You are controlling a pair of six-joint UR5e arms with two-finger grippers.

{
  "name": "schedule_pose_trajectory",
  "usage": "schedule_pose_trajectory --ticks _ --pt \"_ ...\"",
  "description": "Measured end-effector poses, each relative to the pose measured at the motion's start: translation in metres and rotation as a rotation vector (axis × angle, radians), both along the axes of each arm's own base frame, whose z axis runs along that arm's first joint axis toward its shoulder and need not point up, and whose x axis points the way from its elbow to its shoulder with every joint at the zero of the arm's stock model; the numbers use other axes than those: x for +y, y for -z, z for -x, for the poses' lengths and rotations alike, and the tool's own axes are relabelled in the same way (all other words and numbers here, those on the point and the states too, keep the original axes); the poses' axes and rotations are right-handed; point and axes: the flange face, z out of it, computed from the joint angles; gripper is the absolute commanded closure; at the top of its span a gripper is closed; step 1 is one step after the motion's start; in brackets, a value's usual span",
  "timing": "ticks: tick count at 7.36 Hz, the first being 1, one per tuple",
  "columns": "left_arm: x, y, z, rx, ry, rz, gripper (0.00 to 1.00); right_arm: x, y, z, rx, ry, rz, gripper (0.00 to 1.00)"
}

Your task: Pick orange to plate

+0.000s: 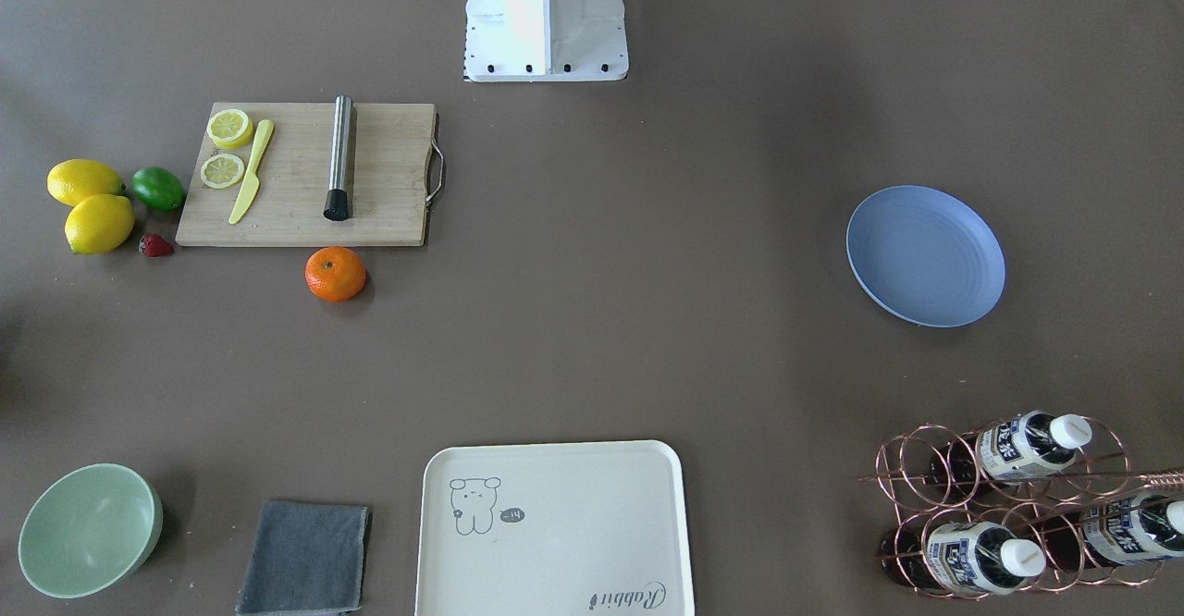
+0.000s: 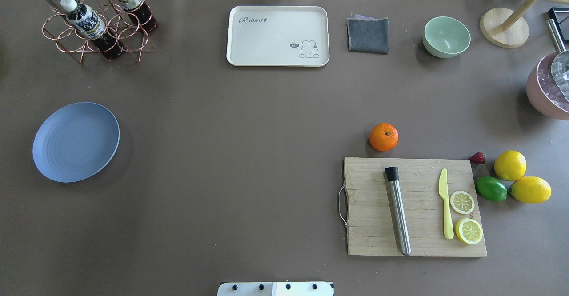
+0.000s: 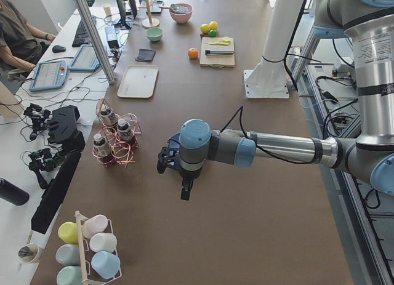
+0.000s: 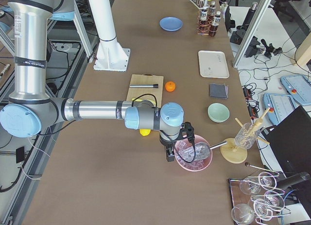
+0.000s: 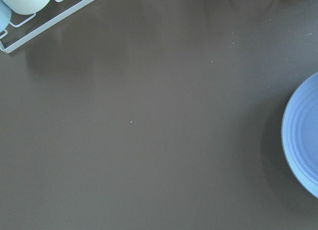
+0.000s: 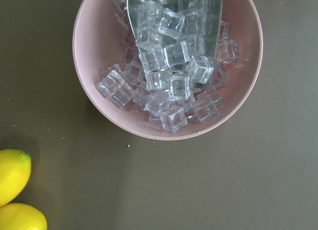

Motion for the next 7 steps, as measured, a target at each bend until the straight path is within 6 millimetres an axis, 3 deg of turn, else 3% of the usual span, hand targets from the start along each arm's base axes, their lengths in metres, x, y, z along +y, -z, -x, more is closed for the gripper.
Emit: schedule_pose_trajectory --ticks 7 --pt "-0.006 -0.013 -0.011 0.007 0.009 0.009 0.02 -0.001 0.013 0.002 -0.026 0.004 -0.025 0.00"
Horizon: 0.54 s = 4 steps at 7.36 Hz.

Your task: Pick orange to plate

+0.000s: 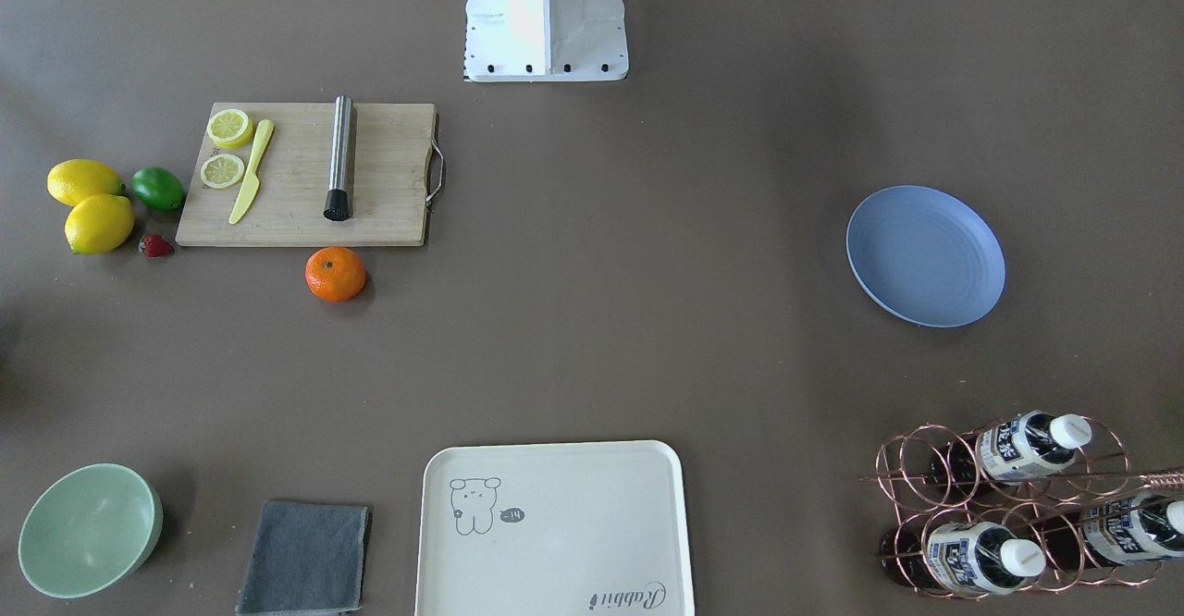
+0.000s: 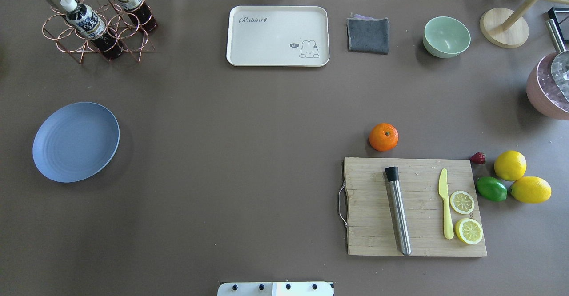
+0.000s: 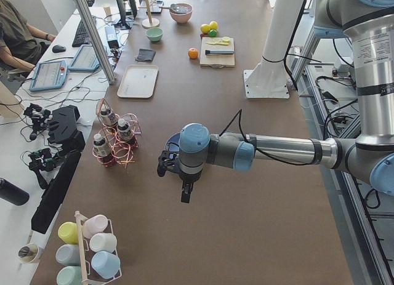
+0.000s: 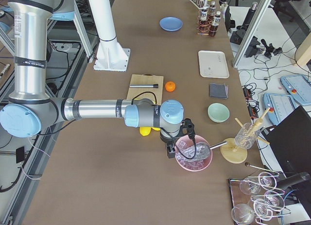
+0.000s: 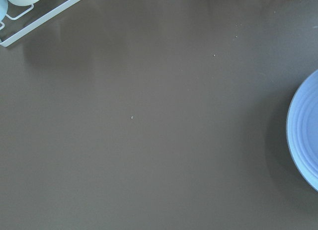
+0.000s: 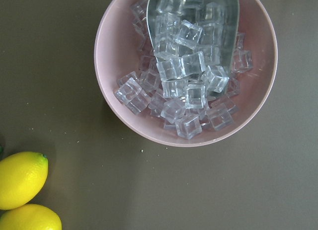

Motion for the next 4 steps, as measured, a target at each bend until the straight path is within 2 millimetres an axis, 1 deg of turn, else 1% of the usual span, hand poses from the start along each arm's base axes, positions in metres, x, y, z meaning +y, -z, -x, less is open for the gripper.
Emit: schedule_pose_trajectory --ticks 1,2,4 --pt "-0.005 0.000 -0.016 0.012 0.016 0.007 0.02 0.000 0.001 0.000 -0.002 0.001 -0.002 0.00" --pt "-0.010 0.000 -0.041 0.031 0.023 0.012 0.02 -0.001 0.002 0.001 -0.005 0.003 -0.005 0.00" --pt "-0.025 -0.012 -0.107 0.093 0.037 0.014 0.03 0.003 0.004 0.002 -0.021 0.003 -0.007 0.00"
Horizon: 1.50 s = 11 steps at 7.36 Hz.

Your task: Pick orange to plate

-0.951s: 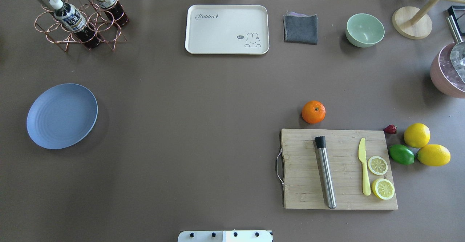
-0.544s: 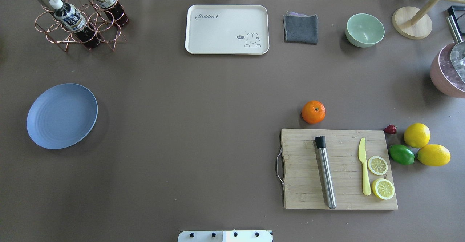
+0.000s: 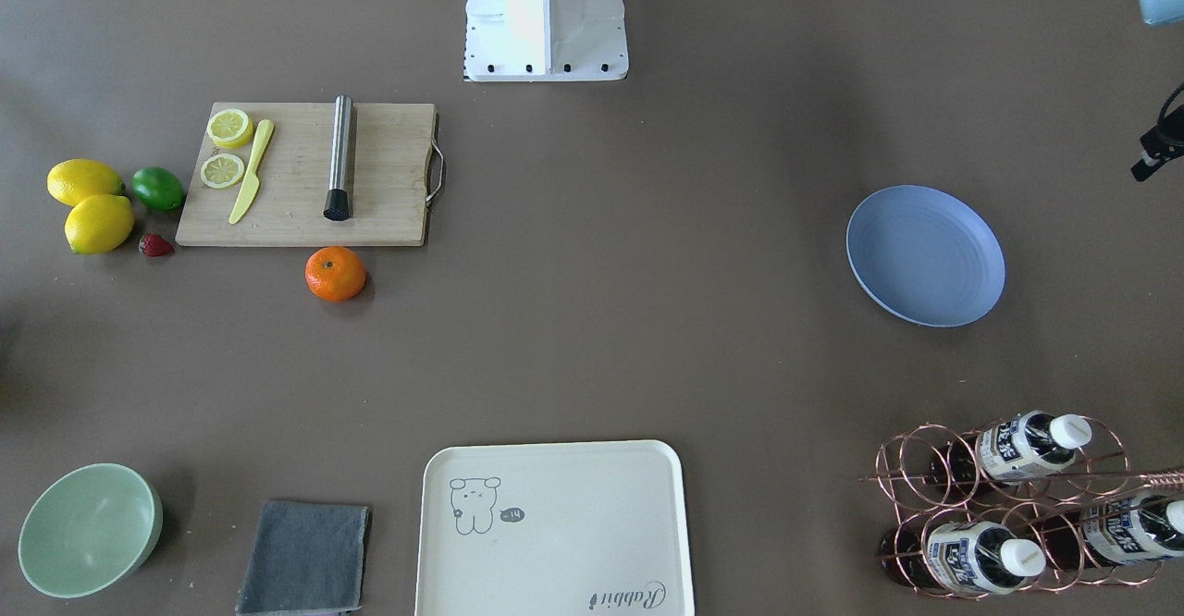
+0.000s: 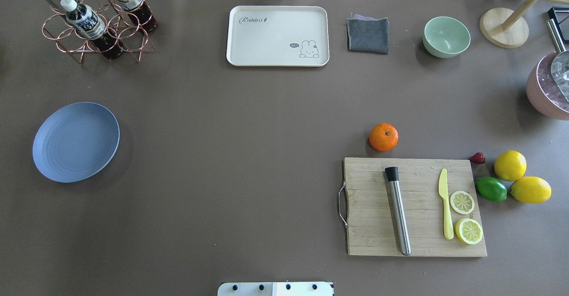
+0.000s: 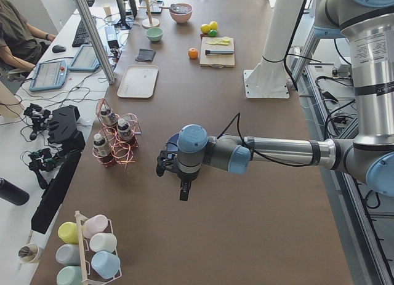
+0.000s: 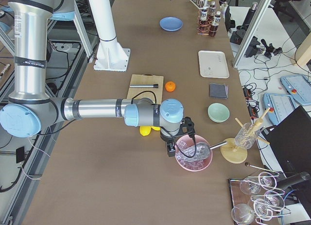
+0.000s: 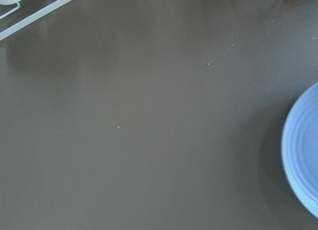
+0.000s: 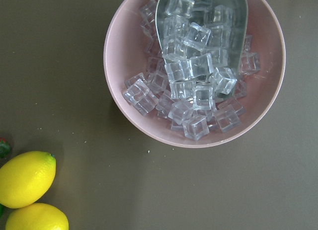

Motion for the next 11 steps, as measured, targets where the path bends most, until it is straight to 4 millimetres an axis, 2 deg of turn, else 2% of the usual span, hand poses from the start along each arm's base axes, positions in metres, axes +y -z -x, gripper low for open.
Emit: schedule_pose_trajectory --ticks 2,4,5,6,7,9,11 --pt "-0.013 -0.023 -0.062 0.082 0.013 0.007 0.03 0.003 0.006 0.002 -0.025 0.004 -0.011 0.00" --pt "-0.023 -0.027 -0.106 0.137 0.024 0.024 0.06 0.005 0.009 0.003 -0.030 0.004 -0.014 0.00" --pt "-0.025 -0.023 -0.120 0.140 0.030 0.025 0.26 0.006 0.008 0.003 -0.031 0.006 -0.014 0.00" --pt "-0.026 -0.020 -0.130 0.142 0.035 0.024 0.66 0.007 0.008 0.003 -0.031 0.006 -0.013 0.00" --pt "-0.026 -0.018 -0.135 0.147 0.038 0.021 1.00 0.007 0.007 0.003 -0.031 0.004 -0.011 0.00" --pt "-0.024 -0.017 -0.138 0.157 0.038 0.013 1.00 0.015 0.004 0.002 -0.026 0.008 -0.014 0.00" --pt "-0.025 -0.013 -0.140 0.163 0.037 0.008 1.00 0.037 -0.008 0.002 -0.024 0.014 -0.116 0.00"
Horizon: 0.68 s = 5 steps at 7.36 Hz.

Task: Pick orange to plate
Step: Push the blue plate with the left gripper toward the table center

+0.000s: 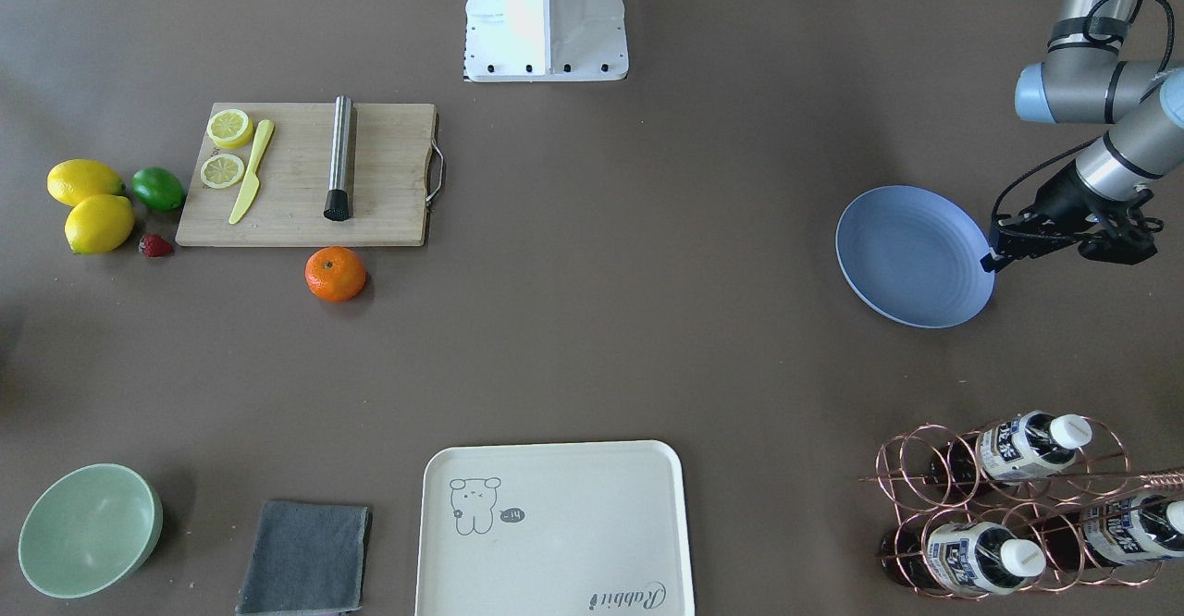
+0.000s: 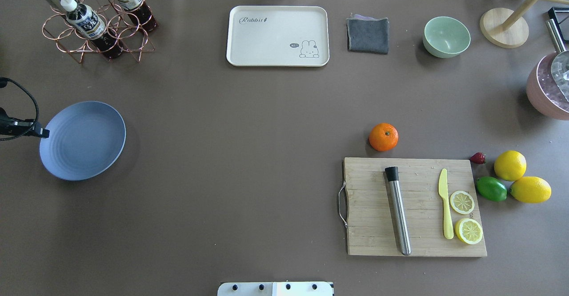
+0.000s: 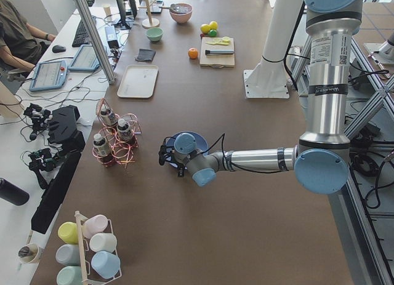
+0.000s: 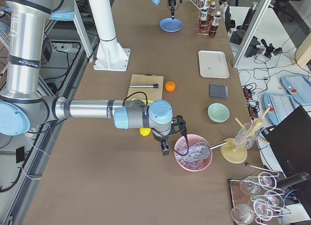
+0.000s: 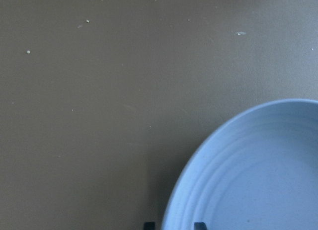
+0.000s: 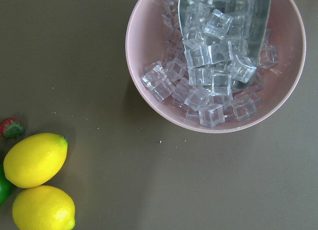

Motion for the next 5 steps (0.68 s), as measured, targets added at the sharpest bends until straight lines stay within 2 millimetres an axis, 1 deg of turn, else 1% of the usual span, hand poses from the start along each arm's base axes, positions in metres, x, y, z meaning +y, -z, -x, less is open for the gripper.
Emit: schedule_pose_trajectory --ticks 1,2,3,4,5 --pt "-0.002 0.005 -0.002 0.008 0.001 0.000 1.00 0.009 -0.008 0.000 -0.003 0.000 -0.062 0.00" --pt "-0.008 0.019 -0.005 0.026 0.015 0.007 1.00 0.012 -0.011 0.001 -0.010 -0.013 -0.069 0.00" --pt "-0.016 0.043 -0.016 0.061 0.040 0.026 1.00 0.010 -0.010 0.001 -0.014 -0.039 -0.051 0.00" --pt "-0.022 0.075 -0.037 0.109 0.057 0.057 1.00 0.002 -0.004 0.001 -0.018 -0.068 -0.033 0.00" --pt "-0.025 0.113 -0.064 0.157 0.068 0.086 1.00 -0.010 0.006 0.005 -0.028 -0.096 -0.009 0.00"
